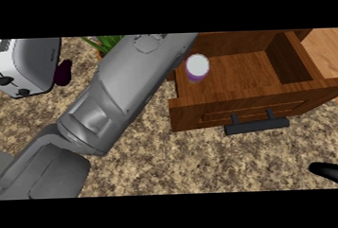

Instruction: Pick up the can, place it into the drawer and close the drawer

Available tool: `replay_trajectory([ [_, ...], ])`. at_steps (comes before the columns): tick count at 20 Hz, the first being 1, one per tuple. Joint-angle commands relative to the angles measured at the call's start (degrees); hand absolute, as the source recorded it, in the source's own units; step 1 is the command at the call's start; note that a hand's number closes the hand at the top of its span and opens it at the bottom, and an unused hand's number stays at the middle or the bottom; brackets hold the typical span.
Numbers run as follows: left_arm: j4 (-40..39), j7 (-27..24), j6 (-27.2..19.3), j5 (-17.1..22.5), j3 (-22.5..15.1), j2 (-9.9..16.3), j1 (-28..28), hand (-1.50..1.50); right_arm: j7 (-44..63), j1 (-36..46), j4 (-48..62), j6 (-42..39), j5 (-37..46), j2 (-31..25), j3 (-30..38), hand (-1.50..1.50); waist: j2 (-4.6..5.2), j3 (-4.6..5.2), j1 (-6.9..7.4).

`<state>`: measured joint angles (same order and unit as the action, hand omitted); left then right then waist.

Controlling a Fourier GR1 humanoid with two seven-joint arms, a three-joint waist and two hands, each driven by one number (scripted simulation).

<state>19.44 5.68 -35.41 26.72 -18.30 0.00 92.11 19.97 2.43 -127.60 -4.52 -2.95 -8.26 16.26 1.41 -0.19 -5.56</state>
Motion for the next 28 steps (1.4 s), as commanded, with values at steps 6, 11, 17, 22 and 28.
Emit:
replay_trajectory([
  [6, -1.07, -2.09, -2.22, 4.18, -0.39, 0.0, 0.87, -1.5, -2.82, 4.42, 0.5, -3.03, 6.64, -5.47, -3.15, -1.5, 0.19, 0.01, -0.38],
  [11, -0.76, -3.67, -1.93, 7.1, 0.9, 0.0, 0.45, -1.5, -8.13, 6.14, 4.24, -3.4, 15.91, -7.45, -7.35, -1.5, 0.46, 0.02, 0.2],
  [17, -0.58, -5.63, -2.56, 9.16, 1.37, 0.0, 1.25, -1.5, -11.28, 9.73, 11.71, -1.79, 28.97, -9.82, -13.9, -1.5, 0.41, 0.03, 1.61],
  [22, -1.7, -7.77, -2.28, 8.53, 1.06, 0.0, 0.99, -1.5, -13.29, 15.96, 22.19, 1.44, 38.07, -10.12, -18.2, -1.5, 0.1, 0.07, 3.58],
  [28, -4.05, -5.91, -0.67, 6.51, 1.56, 0.29, 2.82, -1.5, -17.26, 18.96, 34.78, 6.83, 48.12, -9.42, -22.45, -1.5, -0.43, 0.11, 5.25],
])
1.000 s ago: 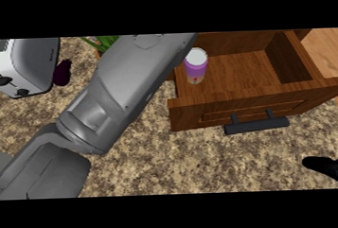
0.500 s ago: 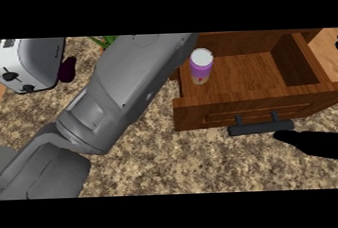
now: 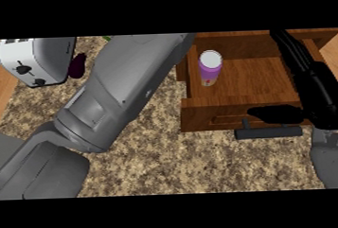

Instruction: Pick up the can, place it into the drawer and close the drawer

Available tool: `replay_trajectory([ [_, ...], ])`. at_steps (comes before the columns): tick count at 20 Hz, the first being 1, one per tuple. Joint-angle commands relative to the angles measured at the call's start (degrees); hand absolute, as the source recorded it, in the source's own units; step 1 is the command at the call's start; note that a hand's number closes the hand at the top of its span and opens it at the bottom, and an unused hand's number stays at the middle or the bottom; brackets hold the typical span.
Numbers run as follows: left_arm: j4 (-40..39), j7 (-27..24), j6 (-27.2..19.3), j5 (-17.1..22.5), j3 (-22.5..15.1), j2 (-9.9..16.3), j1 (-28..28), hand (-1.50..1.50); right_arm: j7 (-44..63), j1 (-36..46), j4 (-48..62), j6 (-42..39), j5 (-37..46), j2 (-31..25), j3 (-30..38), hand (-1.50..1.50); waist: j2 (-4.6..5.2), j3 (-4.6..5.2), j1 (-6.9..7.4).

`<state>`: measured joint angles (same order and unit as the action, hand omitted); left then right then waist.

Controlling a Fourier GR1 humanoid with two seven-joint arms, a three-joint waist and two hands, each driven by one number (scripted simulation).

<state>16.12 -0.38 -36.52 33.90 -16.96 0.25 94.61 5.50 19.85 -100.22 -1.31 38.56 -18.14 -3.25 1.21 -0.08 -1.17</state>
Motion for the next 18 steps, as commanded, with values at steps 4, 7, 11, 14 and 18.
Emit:
replay_trajectory([
  [4, -0.51, 1.27, 1.88, -0.55, 1.23, 0.66, 0.45, -1.5, -4.08, 5.43, 17.45, 7.58, 12.21, 1.86, -4.84, -1.5, -0.33, 0.01, 1.35],
  [7, 1.72, -0.54, 2.24, -0.5, 2.18, 1.02, -2.92, -1.5, -6.14, 9.36, 24.63, 10.82, 12.93, 3.57, -3.7, -1.5, -0.63, 0.04, 1.87],
  [11, 2.35, 2.4, 3.9, -1.66, 1.86, 5.17, -1.99, -1.5, -5.97, 15.47, 34.21, 15.79, 17.28, 7.23, -4.75, -1.5, -0.62, 0.04, 2.73],
  [14, 3.24, 3.66, 4.97, -2.93, 0.87, 7.36, -3.59, -1.5, -7.46, 18.95, 43.14, 20.31, 18.59, 6.87, -1.92, -1.5, -0.66, 0.04, 3.43],
  [18, 7.13, 4.15, 4.36, -2.9, 1.18, 7.94, -5.68, -1.5, -6.75, 24.38, 52.86, 28.24, 21.46, 8.2, 0.64, -1.5, -0.79, 0.05, 4.77],
])
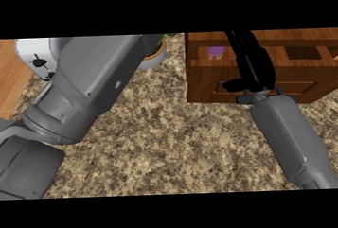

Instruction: Pick up the can, place it into the drawer and close the drawer

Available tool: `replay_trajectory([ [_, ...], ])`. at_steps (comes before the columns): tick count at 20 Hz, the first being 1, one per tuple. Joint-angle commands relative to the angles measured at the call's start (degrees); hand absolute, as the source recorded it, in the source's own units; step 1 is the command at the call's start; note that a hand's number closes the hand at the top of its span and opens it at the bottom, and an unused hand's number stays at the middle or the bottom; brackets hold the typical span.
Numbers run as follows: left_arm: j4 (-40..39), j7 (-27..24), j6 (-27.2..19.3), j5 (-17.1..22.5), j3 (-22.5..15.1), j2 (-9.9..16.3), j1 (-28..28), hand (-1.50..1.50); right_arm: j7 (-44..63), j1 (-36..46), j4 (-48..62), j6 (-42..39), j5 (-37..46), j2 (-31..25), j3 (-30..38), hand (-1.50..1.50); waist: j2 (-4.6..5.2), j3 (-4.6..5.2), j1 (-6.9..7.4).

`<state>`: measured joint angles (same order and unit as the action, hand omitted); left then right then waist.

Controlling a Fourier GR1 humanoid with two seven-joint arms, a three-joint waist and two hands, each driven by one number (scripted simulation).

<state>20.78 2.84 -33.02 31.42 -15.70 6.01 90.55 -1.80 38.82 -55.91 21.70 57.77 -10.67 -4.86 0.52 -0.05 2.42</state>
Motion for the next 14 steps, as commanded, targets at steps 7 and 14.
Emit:
replay_trajectory([
  [7, 7.38, 3.61, 2.28, -1.26, -0.81, 4.14, -5.47, -1.5, -1.17, 15.93, 21.87, 11.99, 2.63, 0.4, 6.43, -1.5, 0.06, 0.01, 2.37],
  [14, 13.03, 6.33, 3.0, -2.14, -1.74, 6.73, -9.67, -1.5, 0.37, 24.16, 31.21, 17.0, 5.1, 0.85, 7.78, -1.5, 0.41, 0.02, 3.39],
])
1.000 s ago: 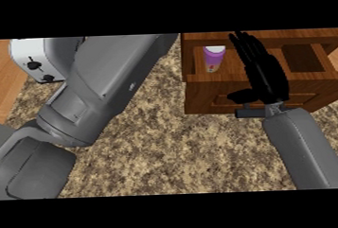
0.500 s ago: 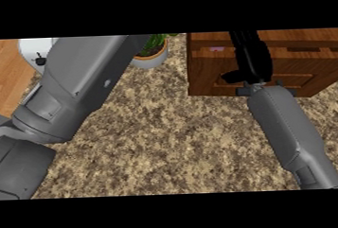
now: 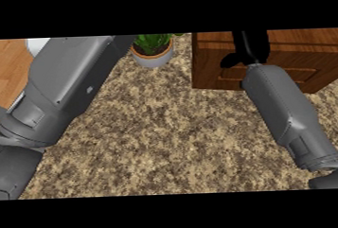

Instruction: Pick up the can, place it into the drawer and close the drawer

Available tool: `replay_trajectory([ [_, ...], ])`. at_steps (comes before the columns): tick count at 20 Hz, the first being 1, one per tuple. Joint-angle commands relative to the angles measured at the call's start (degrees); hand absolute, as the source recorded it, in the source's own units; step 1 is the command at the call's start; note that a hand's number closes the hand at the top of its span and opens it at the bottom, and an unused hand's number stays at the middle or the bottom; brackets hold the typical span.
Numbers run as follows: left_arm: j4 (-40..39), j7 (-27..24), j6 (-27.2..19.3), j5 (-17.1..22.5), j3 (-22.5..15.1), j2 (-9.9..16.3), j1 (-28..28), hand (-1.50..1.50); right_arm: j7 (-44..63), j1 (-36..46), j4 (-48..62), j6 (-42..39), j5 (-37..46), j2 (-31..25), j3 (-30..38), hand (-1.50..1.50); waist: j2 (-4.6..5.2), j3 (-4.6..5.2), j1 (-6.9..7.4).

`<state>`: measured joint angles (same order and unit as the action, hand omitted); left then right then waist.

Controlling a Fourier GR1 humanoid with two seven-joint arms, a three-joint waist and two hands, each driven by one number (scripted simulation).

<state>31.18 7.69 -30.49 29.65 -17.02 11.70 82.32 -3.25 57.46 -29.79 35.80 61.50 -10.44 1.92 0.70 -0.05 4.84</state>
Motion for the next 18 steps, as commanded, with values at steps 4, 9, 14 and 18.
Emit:
replay_trajectory([
  [4, 6.87, 3.75, -0.55, -0.4, -1.02, 0.77, -2.35, -1.5, 0.29, 8.93, 7.96, 2.56, 0.56, -2.55, 2.72, -1.5, 0.46, -0.01, 2.17],
  [9, 11.41, 4.37, 1.52, -0.57, -1.06, 4.97, -6.84, -1.5, -1.16, 11.73, 9.78, 1.94, -1.54, -0.98, 4.51, -1.5, 0.35, 0.0, 2.36],
  [14, 15.59, 4.52, 2.36, -0.54, -1.5, 6.43, -11.12, -1.5, -7.48, 12.68, 7.9, 0.78, -7.64, 0.26, 8.99, -1.5, 0.02, -0.04, 2.47],
  [18, 19.12, 5.75, 3.09, 0.08, -0.94, 8.61, -14.27, -1.5, -11.73, 12.1, 9.09, 0.63, -9.0, -0.89, 10.63, -1.5, 0.16, -0.04, 1.97],
])
